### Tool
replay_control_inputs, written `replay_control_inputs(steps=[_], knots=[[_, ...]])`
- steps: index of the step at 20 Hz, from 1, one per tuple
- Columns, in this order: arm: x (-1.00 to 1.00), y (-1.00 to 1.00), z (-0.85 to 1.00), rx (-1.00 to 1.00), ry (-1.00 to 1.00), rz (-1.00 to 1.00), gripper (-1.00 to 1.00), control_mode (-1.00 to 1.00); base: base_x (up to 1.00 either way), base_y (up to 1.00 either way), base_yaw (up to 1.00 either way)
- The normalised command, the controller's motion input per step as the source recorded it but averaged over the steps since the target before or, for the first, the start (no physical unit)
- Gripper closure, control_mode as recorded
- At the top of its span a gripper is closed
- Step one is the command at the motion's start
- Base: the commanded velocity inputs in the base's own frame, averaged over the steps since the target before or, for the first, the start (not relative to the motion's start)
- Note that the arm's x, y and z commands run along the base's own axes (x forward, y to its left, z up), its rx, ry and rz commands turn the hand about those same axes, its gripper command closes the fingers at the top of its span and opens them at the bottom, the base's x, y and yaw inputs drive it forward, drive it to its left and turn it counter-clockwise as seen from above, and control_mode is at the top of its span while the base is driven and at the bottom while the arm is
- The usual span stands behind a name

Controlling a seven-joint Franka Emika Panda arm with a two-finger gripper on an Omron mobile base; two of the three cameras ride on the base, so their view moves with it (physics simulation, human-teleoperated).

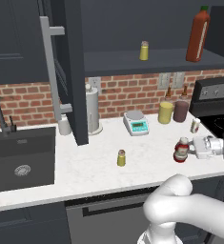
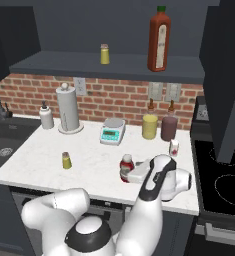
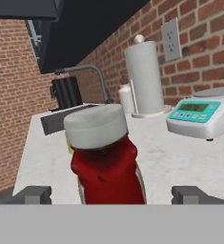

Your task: Put the shaker and condiment bottle from the counter next to their counterparts in the cabinet.

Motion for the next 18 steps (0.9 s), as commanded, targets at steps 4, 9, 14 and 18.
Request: replay_control_inputs(steps=[4, 9, 14, 18], knots=[[0.0, 0.32, -0.06, 0.01, 0.01, 0.0, -1.0, -1.0, 0.0, 0.0, 0.0], [0.04, 0.22, -0.03, 0.0, 0.04, 0.0, 1.0, -1.0, 0.0, 0.0, 0.0], [0.04, 0.01, 0.09, 0.0, 0.01, -0.04, 1.0, -1.0, 0.0, 0.0, 0.0], [0.01, 0.0, 0.58, 0.0, 0.03, -0.17, 1.0, -1.0, 0.0, 0.0, 0.0]])
